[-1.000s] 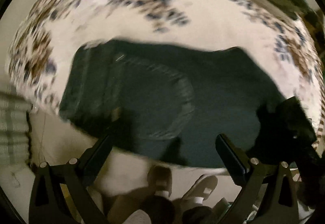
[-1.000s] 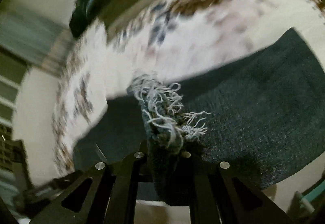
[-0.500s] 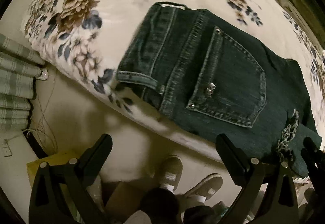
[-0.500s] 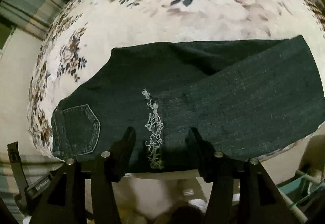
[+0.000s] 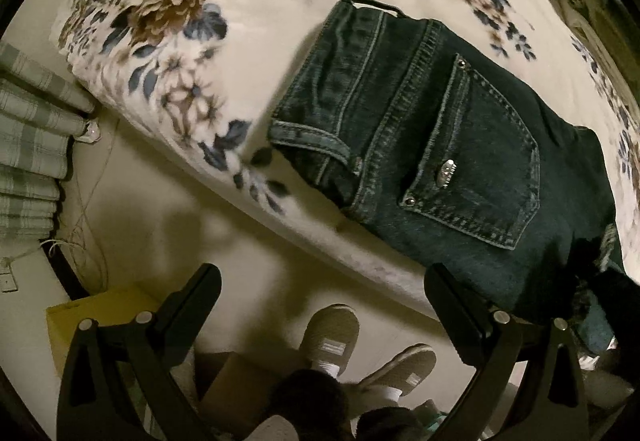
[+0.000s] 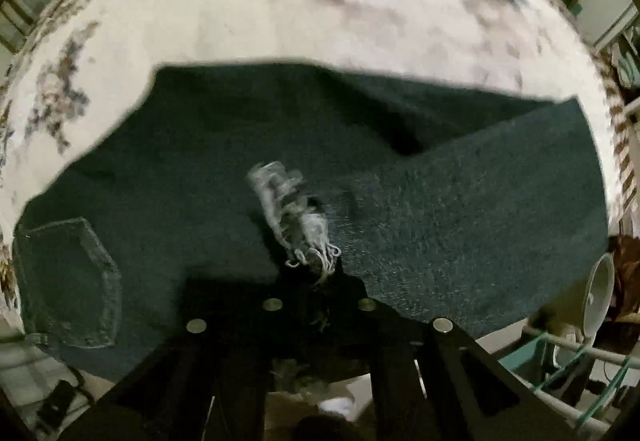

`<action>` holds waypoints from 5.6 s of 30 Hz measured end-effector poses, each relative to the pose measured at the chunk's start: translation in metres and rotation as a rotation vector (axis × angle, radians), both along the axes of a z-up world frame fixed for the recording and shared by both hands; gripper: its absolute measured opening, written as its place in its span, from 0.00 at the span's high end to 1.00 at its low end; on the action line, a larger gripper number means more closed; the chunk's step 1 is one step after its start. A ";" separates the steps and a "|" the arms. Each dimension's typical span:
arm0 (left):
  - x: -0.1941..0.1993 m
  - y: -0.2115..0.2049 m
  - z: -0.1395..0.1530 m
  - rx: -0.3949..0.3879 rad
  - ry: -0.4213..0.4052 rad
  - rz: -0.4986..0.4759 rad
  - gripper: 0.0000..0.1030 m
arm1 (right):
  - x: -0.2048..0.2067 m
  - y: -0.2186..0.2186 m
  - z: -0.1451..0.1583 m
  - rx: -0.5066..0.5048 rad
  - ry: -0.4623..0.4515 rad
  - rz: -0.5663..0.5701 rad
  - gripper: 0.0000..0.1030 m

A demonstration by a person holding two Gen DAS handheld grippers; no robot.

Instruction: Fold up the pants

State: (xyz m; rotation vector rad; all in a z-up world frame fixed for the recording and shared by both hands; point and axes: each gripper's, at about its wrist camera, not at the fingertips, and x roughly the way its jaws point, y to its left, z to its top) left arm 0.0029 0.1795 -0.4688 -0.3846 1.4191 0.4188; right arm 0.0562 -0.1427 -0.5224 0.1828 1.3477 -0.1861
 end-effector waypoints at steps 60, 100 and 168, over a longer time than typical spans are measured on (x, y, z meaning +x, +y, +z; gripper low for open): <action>0.035 -0.146 0.159 0.035 -0.828 -0.035 0.77 | -0.014 -0.184 0.030 0.218 0.008 -0.088 0.04; 0.088 -0.368 0.067 -0.018 -0.323 -0.543 0.12 | -0.035 -0.423 0.015 0.680 -0.145 -0.286 0.01; 0.094 -0.289 -0.044 -0.388 -0.217 -0.292 0.09 | -0.023 -0.363 -0.065 0.933 -0.085 -0.243 0.34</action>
